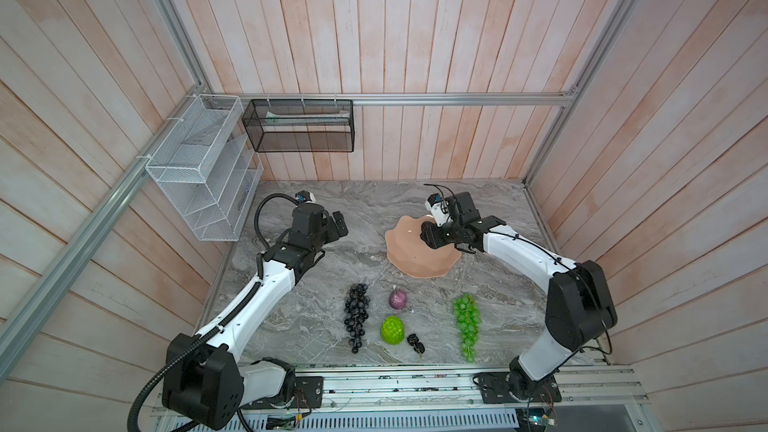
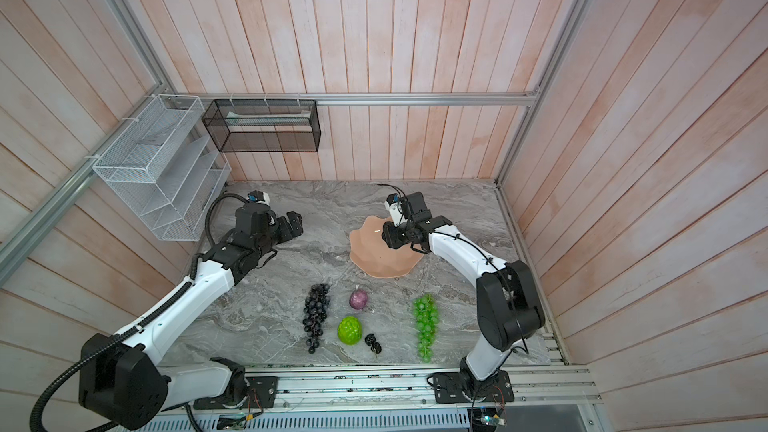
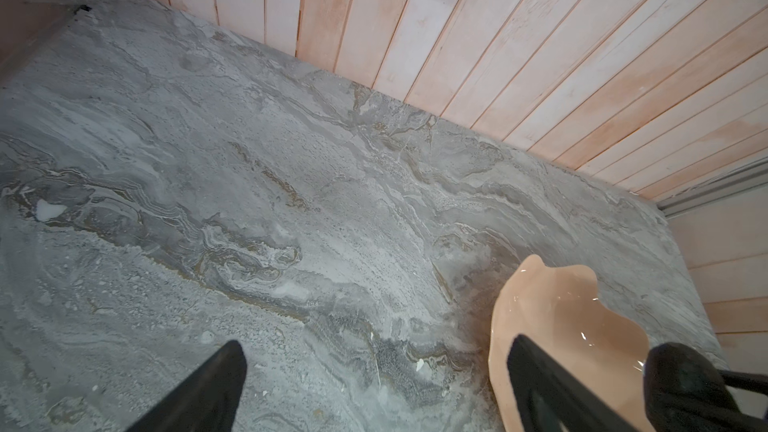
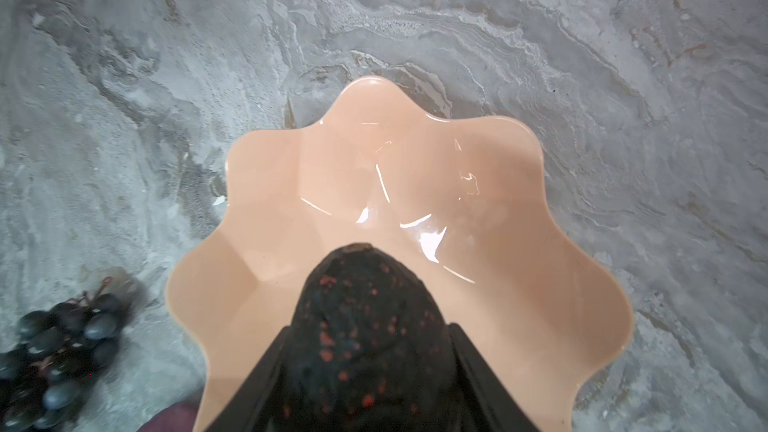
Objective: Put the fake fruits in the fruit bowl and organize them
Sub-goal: 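Lift the avocado with the right gripper and carry it over the peach bowl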
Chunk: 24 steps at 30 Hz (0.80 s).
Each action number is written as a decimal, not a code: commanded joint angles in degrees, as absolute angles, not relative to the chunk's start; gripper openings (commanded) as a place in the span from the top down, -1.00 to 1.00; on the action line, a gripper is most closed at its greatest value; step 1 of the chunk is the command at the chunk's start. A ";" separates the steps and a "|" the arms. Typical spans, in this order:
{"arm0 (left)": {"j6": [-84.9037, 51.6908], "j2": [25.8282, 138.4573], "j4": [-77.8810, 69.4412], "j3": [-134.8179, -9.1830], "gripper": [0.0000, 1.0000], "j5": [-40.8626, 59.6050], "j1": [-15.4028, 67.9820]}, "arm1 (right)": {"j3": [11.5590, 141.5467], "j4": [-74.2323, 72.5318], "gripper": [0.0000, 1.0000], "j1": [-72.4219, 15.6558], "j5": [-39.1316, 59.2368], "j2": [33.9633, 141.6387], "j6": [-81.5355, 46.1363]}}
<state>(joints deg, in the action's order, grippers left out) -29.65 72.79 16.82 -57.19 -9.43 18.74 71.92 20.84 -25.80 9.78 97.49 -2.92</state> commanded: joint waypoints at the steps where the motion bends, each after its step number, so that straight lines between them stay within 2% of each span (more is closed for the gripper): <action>1: -29.95 71.37 17.32 -56.35 -1.00 -11.29 18.45 | 75.18 19.30 0.16 -25.57 7.93 101.04 0.16; 13: -28.97 72.03 17.97 -56.58 -1.00 -10.38 18.46 | 75.39 14.32 0.14 -25.22 3.65 108.74 0.44; 24: -28.07 72.33 18.59 -57.11 -1.00 -9.57 18.46 | 76.35 12.55 0.05 -25.32 4.75 112.65 -0.66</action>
<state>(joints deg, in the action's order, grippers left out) -29.08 72.16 17.28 -57.04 -9.47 18.74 75.00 13.93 -25.54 5.02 111.22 -0.40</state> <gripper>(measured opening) 0.999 0.526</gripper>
